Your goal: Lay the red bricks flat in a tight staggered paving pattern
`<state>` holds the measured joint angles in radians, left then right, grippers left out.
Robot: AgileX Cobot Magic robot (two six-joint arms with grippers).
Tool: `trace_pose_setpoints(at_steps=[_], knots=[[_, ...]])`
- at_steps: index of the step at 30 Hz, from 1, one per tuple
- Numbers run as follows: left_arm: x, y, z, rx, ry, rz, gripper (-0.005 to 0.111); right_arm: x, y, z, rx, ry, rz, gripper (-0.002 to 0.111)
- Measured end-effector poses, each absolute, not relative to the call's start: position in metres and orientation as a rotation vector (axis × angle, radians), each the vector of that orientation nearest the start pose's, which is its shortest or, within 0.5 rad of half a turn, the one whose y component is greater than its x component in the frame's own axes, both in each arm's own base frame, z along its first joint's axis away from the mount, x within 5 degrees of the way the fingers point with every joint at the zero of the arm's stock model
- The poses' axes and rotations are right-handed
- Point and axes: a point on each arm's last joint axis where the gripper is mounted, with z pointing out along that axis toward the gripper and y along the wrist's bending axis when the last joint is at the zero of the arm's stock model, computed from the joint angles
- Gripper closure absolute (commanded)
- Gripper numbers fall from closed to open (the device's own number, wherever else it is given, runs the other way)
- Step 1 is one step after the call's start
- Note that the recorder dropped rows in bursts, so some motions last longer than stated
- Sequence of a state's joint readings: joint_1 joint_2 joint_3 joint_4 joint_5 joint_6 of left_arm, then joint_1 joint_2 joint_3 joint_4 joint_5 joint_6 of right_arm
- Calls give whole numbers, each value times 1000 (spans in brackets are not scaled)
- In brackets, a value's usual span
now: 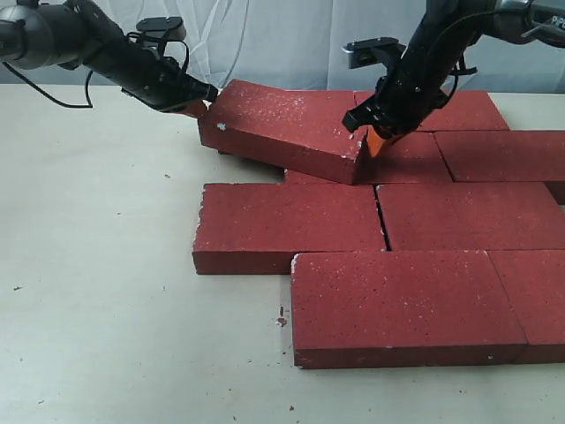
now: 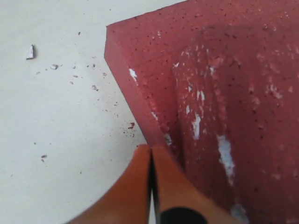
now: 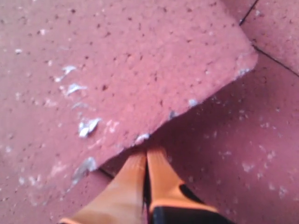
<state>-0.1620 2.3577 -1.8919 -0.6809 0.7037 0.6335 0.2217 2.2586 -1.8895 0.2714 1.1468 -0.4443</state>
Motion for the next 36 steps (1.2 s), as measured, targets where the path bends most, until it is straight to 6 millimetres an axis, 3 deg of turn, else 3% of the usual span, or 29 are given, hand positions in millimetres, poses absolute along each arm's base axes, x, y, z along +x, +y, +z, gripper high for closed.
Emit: trace_pose_setpoints(at_steps=[3, 11, 16, 20, 23, 30, 36], knots=[[502, -121, 155, 466, 2464, -581, 107, 457, 127, 174, -805, 2814, 370, 109], [500, -116, 156, 489, 2484, -584, 107, 459, 136, 179, -765, 2751, 520, 109], [495, -95, 193, 504, 2465, -567, 107, 462, 144, 188, -752, 2708, 579, 109], [484, -75, 227, 507, 2450, -528, 107, 461, 166, 200, -803, 2641, 576, 109], [474, -55, 238, 474, 2473, -471, 107, 457, 188, 208, -855, 2585, 575, 109], [442, -2, 233, 323, 2562, -392, 107, 445, 241, 225, -951, 2439, 577, 109], [412, 37, 229, 176, 2593, -339, 107, 432, 281, 225, -991, 2337, 580, 109]])
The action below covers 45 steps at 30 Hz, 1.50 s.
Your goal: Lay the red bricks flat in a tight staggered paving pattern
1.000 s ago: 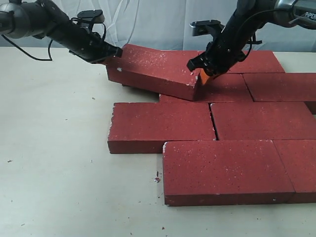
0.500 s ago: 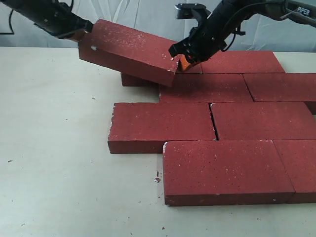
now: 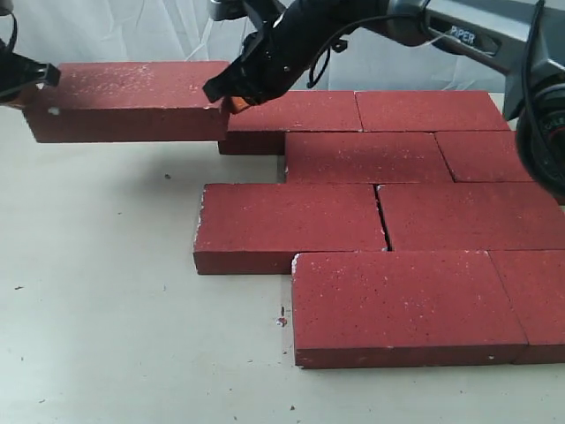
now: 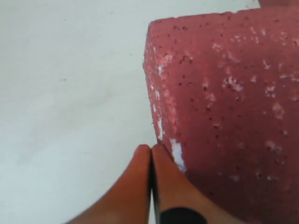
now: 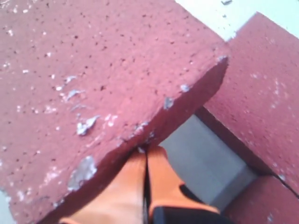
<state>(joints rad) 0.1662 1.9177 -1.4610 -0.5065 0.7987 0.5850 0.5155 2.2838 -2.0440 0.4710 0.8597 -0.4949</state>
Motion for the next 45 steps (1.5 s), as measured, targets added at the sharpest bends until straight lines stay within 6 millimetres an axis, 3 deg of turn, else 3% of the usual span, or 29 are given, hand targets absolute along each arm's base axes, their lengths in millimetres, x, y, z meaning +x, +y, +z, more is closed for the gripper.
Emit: trace_pose_setpoints(at_steps=[4, 7, 15, 20, 24, 29, 34, 39, 41, 45], knots=[[390, 64, 221, 55, 2600, -281, 107, 428, 313, 203, -1011, 2293, 593, 109], [377, 79, 199, -36, 2602, -210, 107, 425, 338, 177, -1059, 2289, 606, 109], [367, 88, 172, -139, 2523, -56, 107, 427, 347, 146, -1135, 2302, 515, 109], [368, 92, 165, -161, 2489, 0, 107, 429, 340, 142, -1191, 2317, 367, 109], [370, 94, 162, -173, 2470, 25, 107, 430, 327, 154, -1222, 2366, 266, 109], [366, 93, 179, -345, 2353, 1, 107, 435, 295, 208, -1143, 2376, 253, 109], [333, 78, 205, -228, 2248, 124, 107, 421, 271, 239, -1139, 2361, 354, 109], [296, 84, 216, -183, 2168, 274, 107, 387, 280, 222, -1338, 2257, 704, 109], [291, 93, 215, -218, 2144, 316, 107, 374, 290, 211, -1432, 2177, 809, 109], [294, 104, 198, -249, 2185, 339, 107, 363, 310, 196, -1518, 2082, 835, 109]])
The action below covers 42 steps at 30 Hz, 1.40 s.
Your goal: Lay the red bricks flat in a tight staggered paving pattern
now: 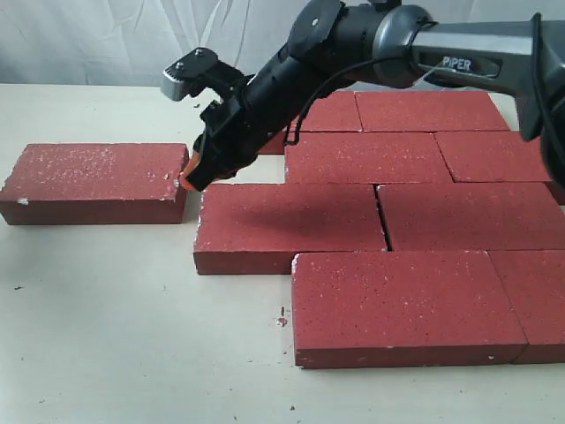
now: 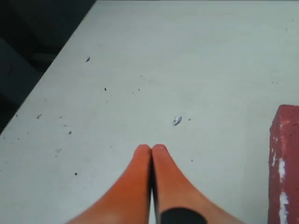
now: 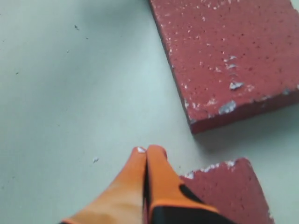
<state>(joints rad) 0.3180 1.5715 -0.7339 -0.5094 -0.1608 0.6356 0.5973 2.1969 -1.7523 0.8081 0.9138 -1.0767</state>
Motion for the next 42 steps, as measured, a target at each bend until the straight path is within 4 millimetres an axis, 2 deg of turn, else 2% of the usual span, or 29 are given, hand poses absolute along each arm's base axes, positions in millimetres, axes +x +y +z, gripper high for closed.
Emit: trace_pose_setpoints(at_steps=[3, 10, 15, 19, 27, 32, 37, 42], knots=[[304, 109, 181, -245, 2273, 299, 107, 362, 325, 186, -1494, 2054, 761, 109], [336, 115, 165, -218, 2420, 161, 107, 361, 364, 177, -1599, 2065, 588, 109], [348, 121, 150, -254, 2459, 121, 107, 359, 390, 167, -1689, 2081, 569, 109], [354, 120, 139, -252, 2511, 72, 107, 358, 403, 157, -1724, 2073, 574, 109], [364, 123, 127, -295, 2525, 34, 107, 362, 410, 145, -1711, 2068, 553, 109], [372, 121, 108, -312, 2568, -31, 107, 365, 410, 140, -1696, 2066, 538, 109], [380, 105, 106, -252, 2549, -100, 107, 370, 409, 129, -1688, 2074, 466, 109], [384, 99, 110, -199, 2513, -181, 107, 376, 409, 129, -1627, 2075, 409, 109]])
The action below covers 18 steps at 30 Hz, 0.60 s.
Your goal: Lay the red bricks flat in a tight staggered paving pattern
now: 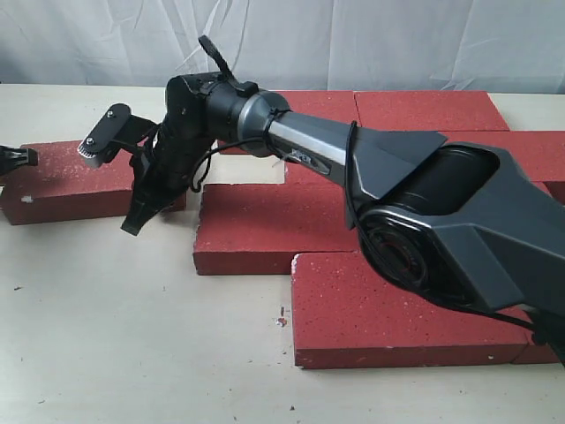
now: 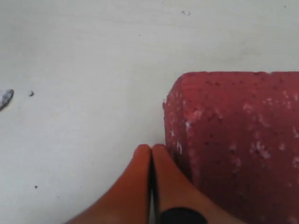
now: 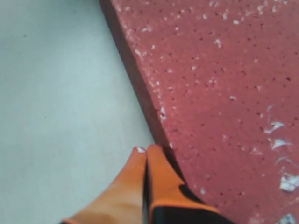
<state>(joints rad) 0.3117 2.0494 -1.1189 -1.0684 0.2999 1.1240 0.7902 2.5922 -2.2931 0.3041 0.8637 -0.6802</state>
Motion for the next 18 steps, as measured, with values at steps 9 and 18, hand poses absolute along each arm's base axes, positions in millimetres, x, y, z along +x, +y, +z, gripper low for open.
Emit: trace_pose_setpoints(at_steps=[9, 18], knots=[[386, 106, 112, -216, 2473, -145, 107, 390, 383, 197, -1491, 2084, 391, 109], [387, 109, 104, -343, 2457, -242, 107, 447, 336, 168, -1116, 2257, 381, 109]])
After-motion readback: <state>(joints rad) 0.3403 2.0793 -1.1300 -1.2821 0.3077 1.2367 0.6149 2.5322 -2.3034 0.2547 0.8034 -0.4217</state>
